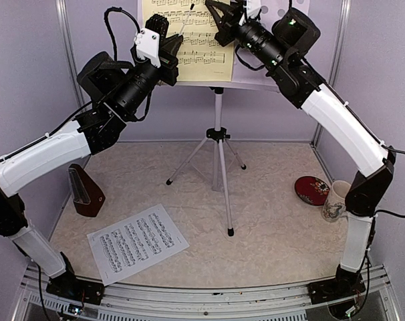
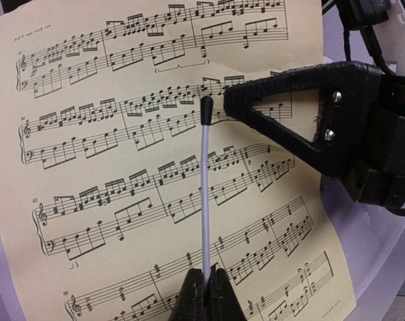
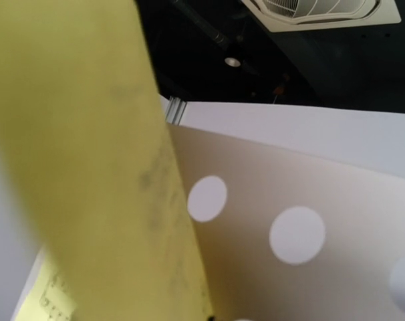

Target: Set up the instrument practice props

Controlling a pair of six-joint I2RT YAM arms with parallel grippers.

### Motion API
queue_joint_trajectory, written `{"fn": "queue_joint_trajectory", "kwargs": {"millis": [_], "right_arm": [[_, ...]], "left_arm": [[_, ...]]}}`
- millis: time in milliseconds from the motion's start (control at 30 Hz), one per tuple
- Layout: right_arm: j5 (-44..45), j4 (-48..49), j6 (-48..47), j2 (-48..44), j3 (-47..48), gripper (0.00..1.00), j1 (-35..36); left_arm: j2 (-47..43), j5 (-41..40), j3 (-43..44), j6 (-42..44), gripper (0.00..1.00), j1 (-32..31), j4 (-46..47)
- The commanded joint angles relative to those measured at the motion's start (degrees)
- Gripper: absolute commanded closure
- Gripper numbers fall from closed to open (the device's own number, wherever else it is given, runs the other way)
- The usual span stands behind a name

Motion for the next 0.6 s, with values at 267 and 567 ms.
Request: {"fn": "queue_joint_trajectory", "kwargs": {"millis": [267,567], "right_arm": [[-0.06,2.33,-0.41,3.29,3.31,1.0,0.98],[-1.08,2.15,-1.41,3.71,3.14,1.0,1.27]], "left_arm": [[-0.46,2.94,0.12,0.73,1.0,-0.67,0.01],[-0.11,2.76,0.21,0.74,1.0,-0.65,0.14]]}}
